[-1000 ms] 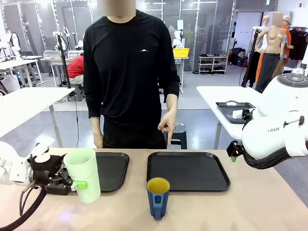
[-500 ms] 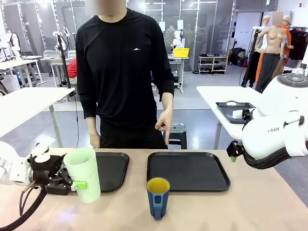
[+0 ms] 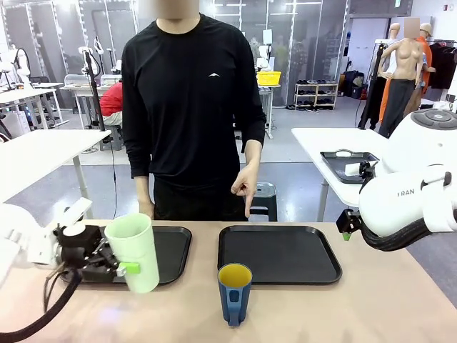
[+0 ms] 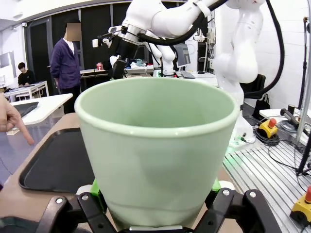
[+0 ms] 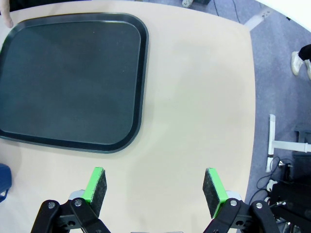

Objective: Sort and store the cups by type.
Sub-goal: Place the picked Reusable plastic cup into the Flat Tray indicated by the person.

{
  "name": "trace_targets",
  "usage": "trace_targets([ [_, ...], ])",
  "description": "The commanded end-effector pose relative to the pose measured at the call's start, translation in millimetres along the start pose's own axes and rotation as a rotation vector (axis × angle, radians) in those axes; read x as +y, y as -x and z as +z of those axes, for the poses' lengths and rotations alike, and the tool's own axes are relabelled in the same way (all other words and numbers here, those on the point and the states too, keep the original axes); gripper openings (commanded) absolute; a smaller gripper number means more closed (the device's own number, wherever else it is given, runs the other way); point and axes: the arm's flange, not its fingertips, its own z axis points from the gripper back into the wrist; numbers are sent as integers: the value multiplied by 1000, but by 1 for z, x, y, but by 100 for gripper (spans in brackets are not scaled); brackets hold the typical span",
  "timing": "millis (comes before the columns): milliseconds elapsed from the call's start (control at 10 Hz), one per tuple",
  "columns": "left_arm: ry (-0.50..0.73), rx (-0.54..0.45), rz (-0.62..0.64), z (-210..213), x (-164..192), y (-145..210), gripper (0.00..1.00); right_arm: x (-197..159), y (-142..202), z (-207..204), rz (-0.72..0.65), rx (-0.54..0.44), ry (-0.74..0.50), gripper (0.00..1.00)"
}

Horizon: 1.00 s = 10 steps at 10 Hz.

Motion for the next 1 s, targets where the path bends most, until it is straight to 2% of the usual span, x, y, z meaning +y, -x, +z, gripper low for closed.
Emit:
trace_targets([
  [0,-31,-2,-16,-30,34,-5,86,0,0,0,-1,1,-1,100],
  [400,-11,-5,-11,-111,98,-9,86,0,0,0,-1,1,-1,100],
  [700,-1,13,-14,-166,129,0,86,0,0,0,-1,1,-1,100],
  [900,11,-18,4,-195,140,11,86,0,0,0,-1,1,-1,100],
])
